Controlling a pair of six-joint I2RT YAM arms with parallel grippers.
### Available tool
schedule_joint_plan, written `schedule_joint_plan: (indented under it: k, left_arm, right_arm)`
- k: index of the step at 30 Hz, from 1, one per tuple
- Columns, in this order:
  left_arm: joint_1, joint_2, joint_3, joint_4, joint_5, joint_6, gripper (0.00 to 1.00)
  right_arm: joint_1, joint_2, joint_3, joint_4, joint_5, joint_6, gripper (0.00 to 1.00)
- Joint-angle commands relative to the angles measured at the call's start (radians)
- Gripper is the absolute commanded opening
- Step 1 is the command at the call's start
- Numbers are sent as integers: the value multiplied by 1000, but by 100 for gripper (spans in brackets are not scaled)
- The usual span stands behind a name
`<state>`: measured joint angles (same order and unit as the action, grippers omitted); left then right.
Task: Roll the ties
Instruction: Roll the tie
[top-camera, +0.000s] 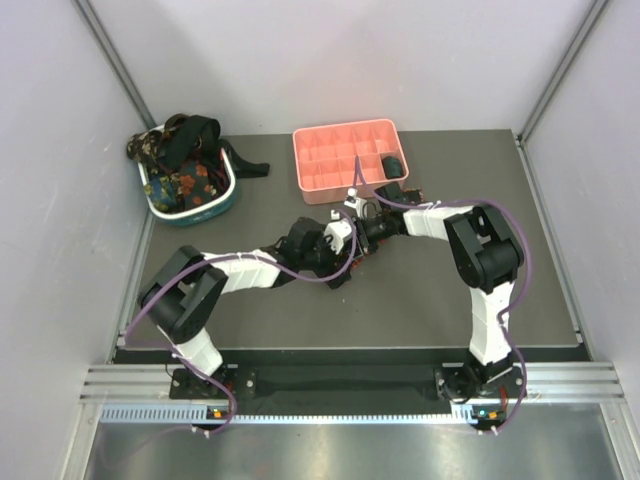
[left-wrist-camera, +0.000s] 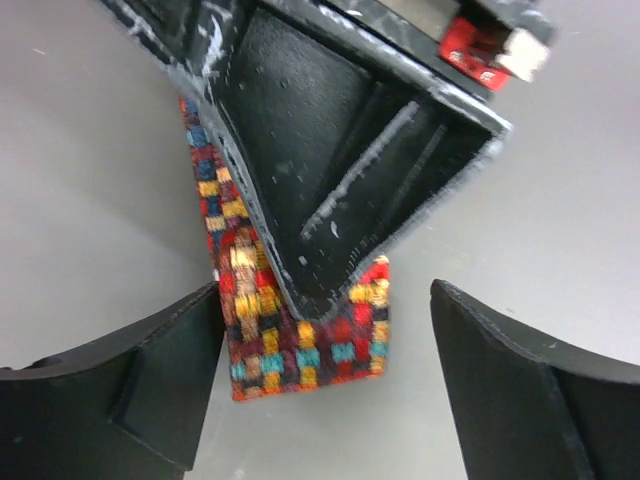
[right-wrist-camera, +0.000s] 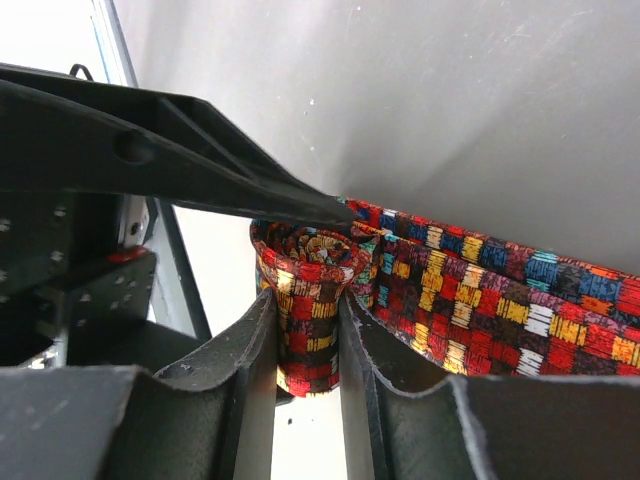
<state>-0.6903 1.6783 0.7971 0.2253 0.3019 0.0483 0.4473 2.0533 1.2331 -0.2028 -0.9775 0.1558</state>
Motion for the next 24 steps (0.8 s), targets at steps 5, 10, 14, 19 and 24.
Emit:
schedule_joint_plan:
  k: [5,10,14,19,24]
  left_arm:
    - [-37,80,97,-69,-151,74,81]
    - [-46,112,106,-73,-202,79,76]
    - [-60,115,102,-84,-237,88,73]
    - [-84,116,99,-119,-335,68,56]
    - [-89,112,93,-136,-331,42,48]
  right_arm:
    - [-15,24,19,17,60,-61,17]
    - [-15,18,16,17,63,-62,18]
    - [-15,11,11,19,65,-61,19]
    - [-13,1,5,19,80,-61,23]
    - [-18,-2,2,13,99,-64,31]
